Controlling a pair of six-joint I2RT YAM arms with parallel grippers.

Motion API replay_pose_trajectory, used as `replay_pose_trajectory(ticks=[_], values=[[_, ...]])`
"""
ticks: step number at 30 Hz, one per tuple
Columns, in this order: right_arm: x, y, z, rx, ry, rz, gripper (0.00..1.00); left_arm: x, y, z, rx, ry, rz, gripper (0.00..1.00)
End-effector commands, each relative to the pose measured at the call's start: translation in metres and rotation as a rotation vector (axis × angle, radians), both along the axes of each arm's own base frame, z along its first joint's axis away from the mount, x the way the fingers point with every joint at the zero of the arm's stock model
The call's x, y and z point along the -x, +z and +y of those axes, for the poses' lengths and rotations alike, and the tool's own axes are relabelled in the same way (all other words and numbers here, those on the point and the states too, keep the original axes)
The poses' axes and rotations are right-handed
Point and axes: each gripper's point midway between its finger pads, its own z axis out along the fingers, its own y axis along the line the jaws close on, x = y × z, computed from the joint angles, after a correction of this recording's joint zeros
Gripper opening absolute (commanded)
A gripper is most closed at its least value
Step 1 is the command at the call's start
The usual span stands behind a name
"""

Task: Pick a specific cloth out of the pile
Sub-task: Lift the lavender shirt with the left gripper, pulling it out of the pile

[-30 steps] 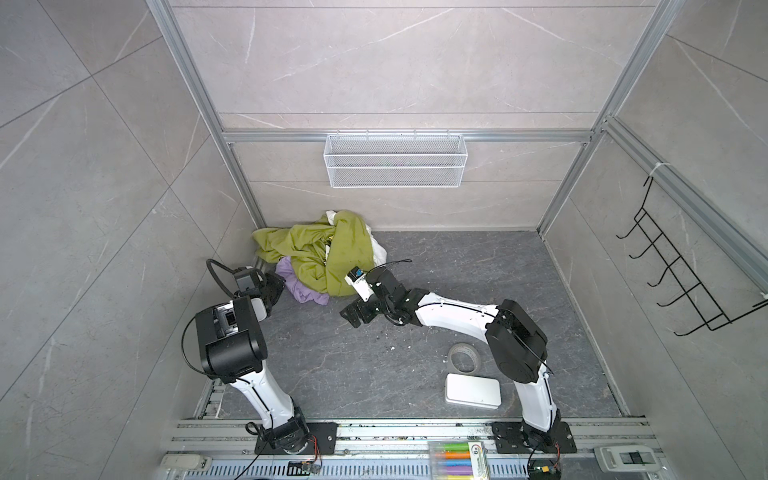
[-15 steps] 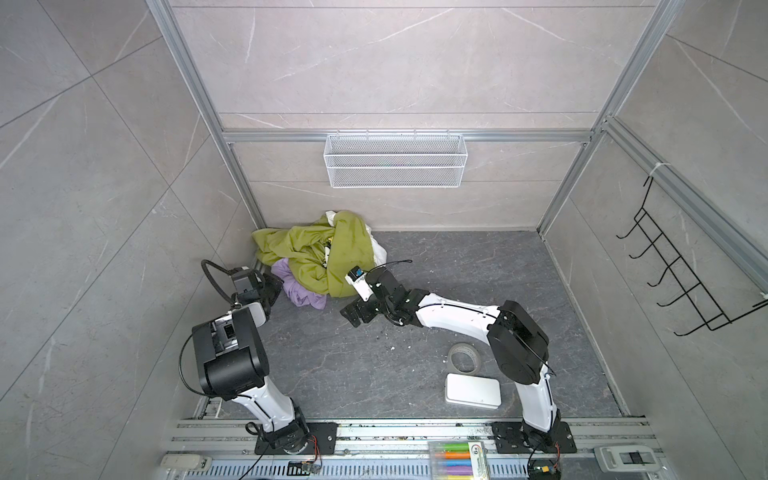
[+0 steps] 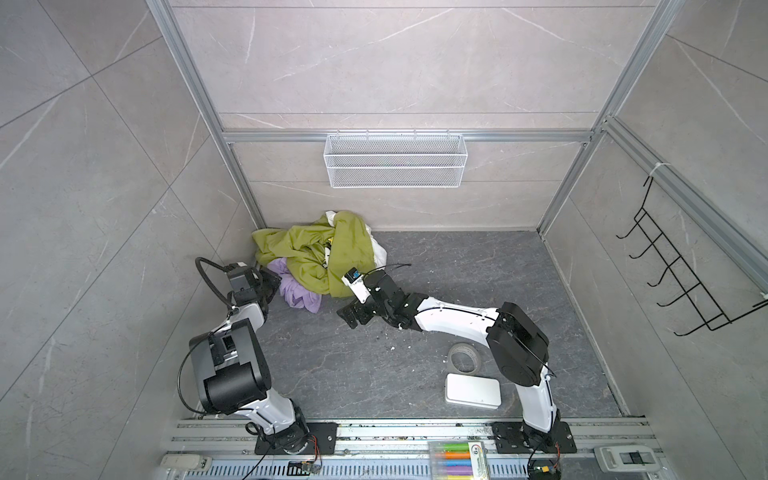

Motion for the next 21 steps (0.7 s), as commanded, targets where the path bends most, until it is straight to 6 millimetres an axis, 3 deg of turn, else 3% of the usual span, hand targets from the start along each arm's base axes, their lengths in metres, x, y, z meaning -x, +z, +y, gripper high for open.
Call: replay_pose_trajectory(ticks=[1,13,21], values=[[0.001,0.021,0.004,-0.035,0.006,-0.055,1.0,-0.004,0.048,0.003,-0.062,-0.007,-0.101,0.0],[0.002,0.025,0.003,-0.029,0.0,-0.056,1.0,-0.004,0.08,0.003,-0.081,-0.01,-0.149,0.0],[0.004,0.025,0.001,-0.033,-0.001,-0.055,1.0,0.008,0.102,0.002,-0.116,0.0,-0.16,0.0]])
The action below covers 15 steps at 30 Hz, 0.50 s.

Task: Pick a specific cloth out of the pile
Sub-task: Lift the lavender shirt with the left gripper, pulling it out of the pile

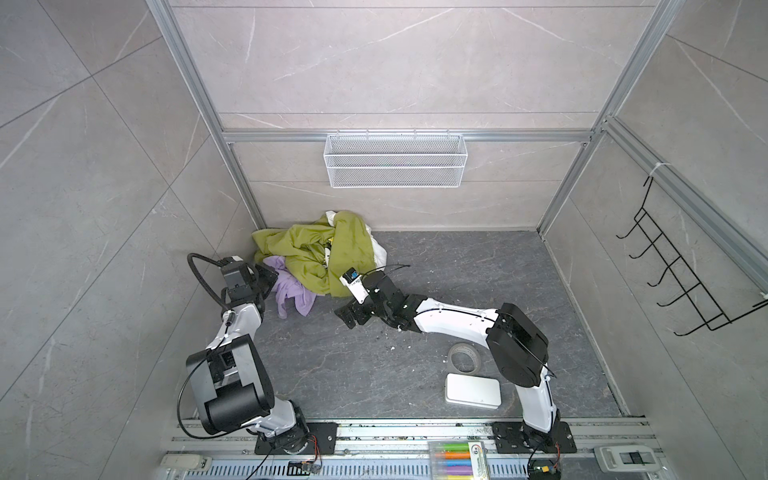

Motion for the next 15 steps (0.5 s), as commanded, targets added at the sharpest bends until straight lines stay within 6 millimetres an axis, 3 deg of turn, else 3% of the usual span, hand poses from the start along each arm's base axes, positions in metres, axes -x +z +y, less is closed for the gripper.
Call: replay_pose_trajectory(ticks=[1,15], values=[[0.004,0.022,-0.002,-0.024,-0.002,-0.039,1.0,-0.002,0.062,0.006,-0.098,0.004,-0.125,0.0],[0.009,0.03,-0.009,-0.029,-0.014,-0.055,1.0,0.009,0.094,0.005,-0.128,0.026,-0.168,0.0]])
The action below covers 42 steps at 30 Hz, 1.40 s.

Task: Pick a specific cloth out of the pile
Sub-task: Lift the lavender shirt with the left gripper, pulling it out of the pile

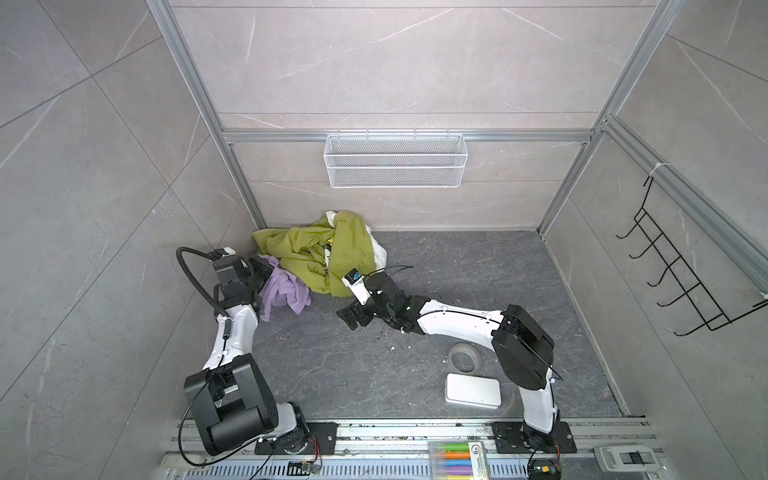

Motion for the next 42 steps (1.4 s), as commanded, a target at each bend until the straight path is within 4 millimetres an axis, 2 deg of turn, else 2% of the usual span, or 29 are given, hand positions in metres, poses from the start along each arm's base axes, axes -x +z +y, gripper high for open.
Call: replay_pose_trajectory(ticks=[1,9,18,26,33,42], values=[[0.003,0.023,-0.001,-0.033,0.0,-0.046,1.0,0.002,0.051,0.003,-0.075,0.007,-0.116,0.0],[0.007,0.033,-0.005,-0.032,0.002,-0.058,1.0,0.013,0.069,-0.006,-0.094,-0.02,-0.148,0.0],[0.01,0.045,-0.015,-0.021,-0.013,-0.076,1.0,0.037,0.053,0.0,-0.112,0.08,-0.085,0.0],[0.013,0.057,-0.021,-0.032,-0.031,-0.1,1.0,0.058,0.06,-0.002,-0.121,0.115,-0.079,0.0],[0.022,0.054,-0.021,-0.03,-0.019,-0.094,1.0,0.077,0.075,-0.013,-0.153,0.099,-0.084,0.0],[0.032,0.063,-0.021,-0.04,-0.017,-0.104,1.0,0.097,0.096,-0.038,-0.166,0.029,-0.105,0.0]])
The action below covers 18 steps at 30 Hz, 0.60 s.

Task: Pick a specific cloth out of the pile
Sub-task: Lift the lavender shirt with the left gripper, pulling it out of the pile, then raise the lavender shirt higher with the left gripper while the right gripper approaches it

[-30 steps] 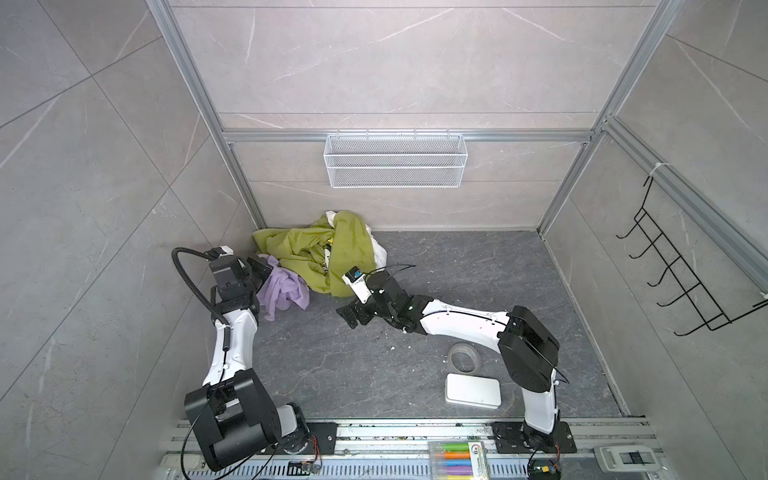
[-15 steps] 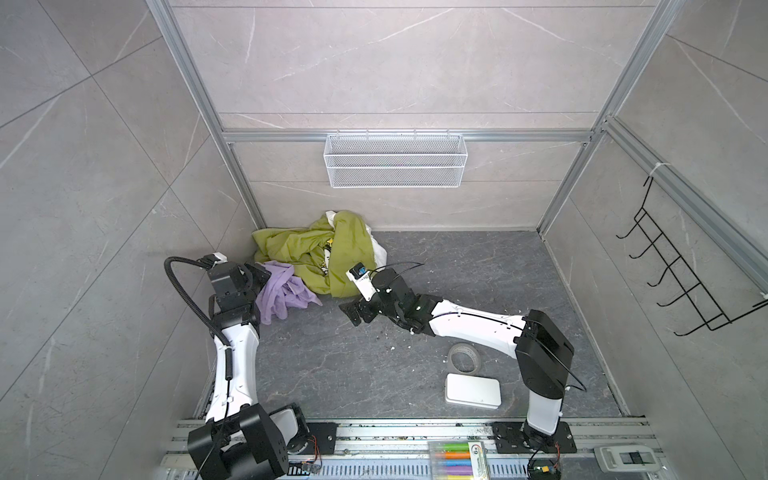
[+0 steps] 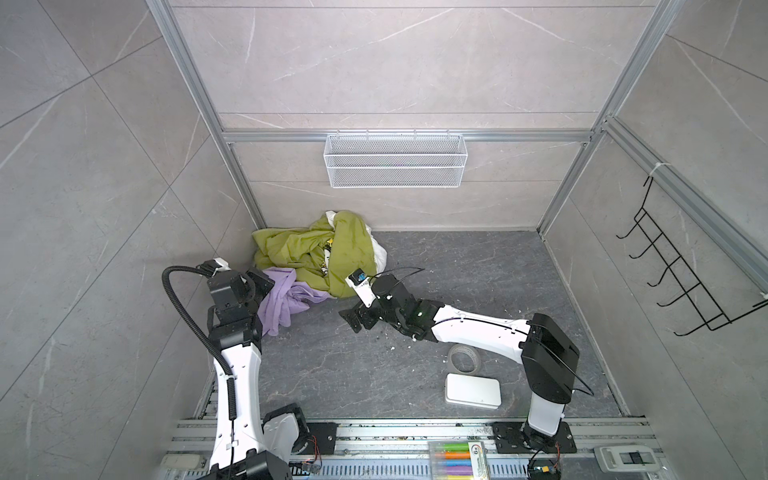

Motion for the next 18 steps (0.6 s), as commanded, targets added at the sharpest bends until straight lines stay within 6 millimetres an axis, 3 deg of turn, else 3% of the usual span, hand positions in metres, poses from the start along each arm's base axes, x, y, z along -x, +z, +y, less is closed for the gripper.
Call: replay_pose_trajectory(ticks=[1,10,18], values=[[0.007,0.017,-0.006,-0.016,-0.009,-0.027,1.0,0.009,0.04,-0.011,-0.049,-0.043,-0.087,0.0],[0.021,0.022,-0.005,-0.025,0.016,-0.032,1.0,0.021,0.059,-0.039,-0.154,-0.166,-0.105,0.0],[0.032,0.036,-0.003,-0.089,0.063,-0.027,1.0,0.026,0.076,-0.086,-0.214,-0.417,-0.204,0.0]])
